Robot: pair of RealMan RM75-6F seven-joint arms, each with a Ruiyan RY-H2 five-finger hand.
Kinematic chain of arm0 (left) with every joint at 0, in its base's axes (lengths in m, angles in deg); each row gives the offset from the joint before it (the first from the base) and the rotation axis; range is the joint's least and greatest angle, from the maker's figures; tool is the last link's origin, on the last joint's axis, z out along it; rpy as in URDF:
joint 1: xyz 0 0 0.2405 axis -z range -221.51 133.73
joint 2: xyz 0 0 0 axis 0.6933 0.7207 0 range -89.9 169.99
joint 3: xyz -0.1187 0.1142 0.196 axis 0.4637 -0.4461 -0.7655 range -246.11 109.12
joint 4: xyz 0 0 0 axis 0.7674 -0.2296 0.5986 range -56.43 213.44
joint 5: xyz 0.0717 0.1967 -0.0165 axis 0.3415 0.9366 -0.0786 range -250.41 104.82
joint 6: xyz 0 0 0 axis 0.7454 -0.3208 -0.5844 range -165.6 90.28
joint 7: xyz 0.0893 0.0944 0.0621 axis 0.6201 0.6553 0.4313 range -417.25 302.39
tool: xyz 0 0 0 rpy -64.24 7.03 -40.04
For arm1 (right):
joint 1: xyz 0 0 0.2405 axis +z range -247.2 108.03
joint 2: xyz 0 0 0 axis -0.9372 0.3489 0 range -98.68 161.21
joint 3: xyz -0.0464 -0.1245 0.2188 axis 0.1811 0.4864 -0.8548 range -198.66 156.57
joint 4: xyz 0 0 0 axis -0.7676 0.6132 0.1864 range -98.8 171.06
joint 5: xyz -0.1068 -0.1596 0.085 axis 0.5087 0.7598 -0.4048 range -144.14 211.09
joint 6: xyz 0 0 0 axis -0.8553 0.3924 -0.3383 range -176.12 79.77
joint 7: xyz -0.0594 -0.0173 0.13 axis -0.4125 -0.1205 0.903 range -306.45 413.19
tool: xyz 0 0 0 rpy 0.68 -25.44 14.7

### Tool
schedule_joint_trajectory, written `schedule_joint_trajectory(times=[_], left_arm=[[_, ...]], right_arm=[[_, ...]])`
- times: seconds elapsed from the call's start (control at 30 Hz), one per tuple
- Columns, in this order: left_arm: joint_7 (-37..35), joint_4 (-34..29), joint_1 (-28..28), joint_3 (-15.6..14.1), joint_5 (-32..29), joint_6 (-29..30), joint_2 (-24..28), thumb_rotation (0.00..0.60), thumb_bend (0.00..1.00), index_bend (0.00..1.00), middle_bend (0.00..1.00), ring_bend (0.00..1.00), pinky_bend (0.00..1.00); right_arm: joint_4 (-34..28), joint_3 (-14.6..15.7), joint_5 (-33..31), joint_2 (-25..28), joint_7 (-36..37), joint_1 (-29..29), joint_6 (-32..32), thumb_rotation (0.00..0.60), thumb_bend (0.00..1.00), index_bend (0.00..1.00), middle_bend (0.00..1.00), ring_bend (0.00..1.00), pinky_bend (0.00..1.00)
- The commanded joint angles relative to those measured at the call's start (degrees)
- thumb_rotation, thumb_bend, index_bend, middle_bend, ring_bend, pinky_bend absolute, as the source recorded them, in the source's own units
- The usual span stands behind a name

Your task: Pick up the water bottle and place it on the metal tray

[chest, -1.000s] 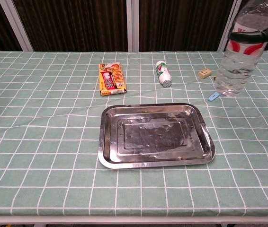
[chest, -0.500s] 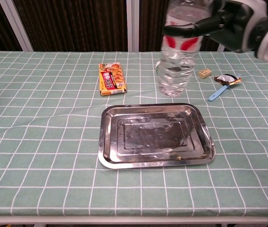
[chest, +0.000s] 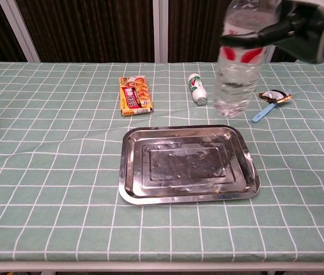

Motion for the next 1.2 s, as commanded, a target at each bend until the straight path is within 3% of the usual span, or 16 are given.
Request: schedule_joint_trajectory(times=[0.03, 0.13, 0.23, 0.5, 0.87, 1.2], left_arm=[[-0.5, 0.0, 0.0, 0.2, -0.2, 0.1, 0.2, 0.6, 0.28, 0.17, 0.18, 0.09, 0.19], [-1.3, 0.4, -0.1, 0.0, -0.1, 0.0, 0.3, 0.6, 0.28, 0.17, 0.18, 0.09, 0.19], [-1.5, 0.7, 0.0, -0.3, 0.1, -0.5, 0.0, 0.6, 0.28, 0.17, 0.18, 0.09, 0.19], [-0.8, 0.2, -0.5, 0.0, 0.1, 0.8, 0.3, 0.6, 0.28, 0.17, 0.18, 0.09, 0.19], [-2.0, 2.0, -1.1, 0.1, -0.7, 0.9, 0.1, 0.6, 0.28, 0.17, 0.18, 0.09, 0.19], [-3.7, 3.9, -1.8, -0.1, -1.0, 0.9, 0.2, 0.6, 0.28, 0.17, 0.18, 0.09, 0.19]], right_arm=[[-0.2, 0.5, 0.0, 3.5, -1.0, -2.2, 2.9, 0.6, 0.14, 0.68, 0.56, 0.39, 0.42], [-0.3, 1.2, 0.0, 9.2, 1.9, -6.5, 6.2, 0.6, 0.14, 0.68, 0.56, 0.39, 0.42], [-0.8, 2.6, 1.6, 9.9, 3.5, -7.1, 5.5, 0.6, 0.14, 0.68, 0.56, 0.39, 0.42], [1.1, 4.7, 3.3, 4.5, 3.7, -5.3, 3.4, 0.6, 0.14, 0.68, 0.56, 0.39, 0.42], [3.8, 4.3, 3.8, -5.1, 2.6, 0.5, -1.6, 0.6, 0.12, 0.68, 0.55, 0.39, 0.42], [13.8, 6.2, 3.4, -10.8, 4.3, 3.0, -6.1, 0.6, 0.1, 0.67, 0.54, 0.39, 0.41]])
